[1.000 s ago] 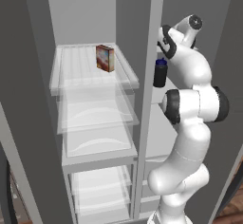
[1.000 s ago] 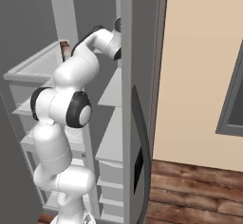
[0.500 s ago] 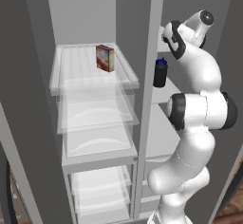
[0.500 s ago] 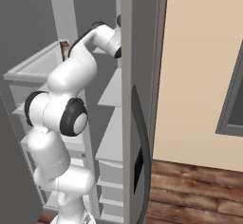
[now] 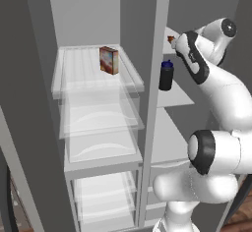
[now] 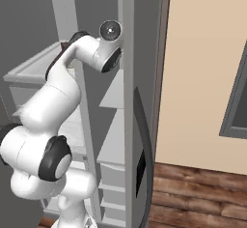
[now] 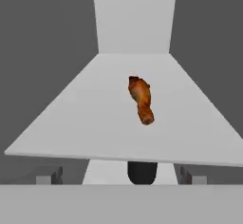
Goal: There's a chicken drumstick in the fridge that needs to be moved to the freezer for freezing. Pick up the chicken drumstick from the fridge, place it on any shelf in the freezer, and close the fridge and freezer doors when done.
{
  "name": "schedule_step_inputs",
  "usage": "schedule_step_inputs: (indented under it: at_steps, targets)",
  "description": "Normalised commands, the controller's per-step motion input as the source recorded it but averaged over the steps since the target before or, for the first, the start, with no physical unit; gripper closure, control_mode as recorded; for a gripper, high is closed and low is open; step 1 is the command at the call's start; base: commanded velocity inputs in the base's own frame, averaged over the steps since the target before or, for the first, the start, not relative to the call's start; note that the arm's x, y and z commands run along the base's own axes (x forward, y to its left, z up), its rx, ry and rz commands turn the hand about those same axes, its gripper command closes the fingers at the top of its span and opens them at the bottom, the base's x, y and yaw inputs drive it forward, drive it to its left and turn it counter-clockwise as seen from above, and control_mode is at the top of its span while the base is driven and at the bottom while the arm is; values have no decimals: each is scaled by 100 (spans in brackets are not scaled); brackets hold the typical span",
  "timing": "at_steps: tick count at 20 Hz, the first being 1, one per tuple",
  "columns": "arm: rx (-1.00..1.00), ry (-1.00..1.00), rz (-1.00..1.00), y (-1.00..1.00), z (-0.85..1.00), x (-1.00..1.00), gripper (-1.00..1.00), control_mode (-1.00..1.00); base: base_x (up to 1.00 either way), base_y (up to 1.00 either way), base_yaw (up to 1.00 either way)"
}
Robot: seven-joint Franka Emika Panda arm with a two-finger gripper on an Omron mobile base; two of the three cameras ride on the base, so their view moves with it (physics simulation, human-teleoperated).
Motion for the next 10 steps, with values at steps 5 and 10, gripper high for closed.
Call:
schedule_step_inputs:
  at_steps: [5,10]
  targets:
    - [1,-1,-1,19,8,-100,-100,-100,0,0,0]
    - [0,18,0,18,27,-100,-100,-100,0,0,0]
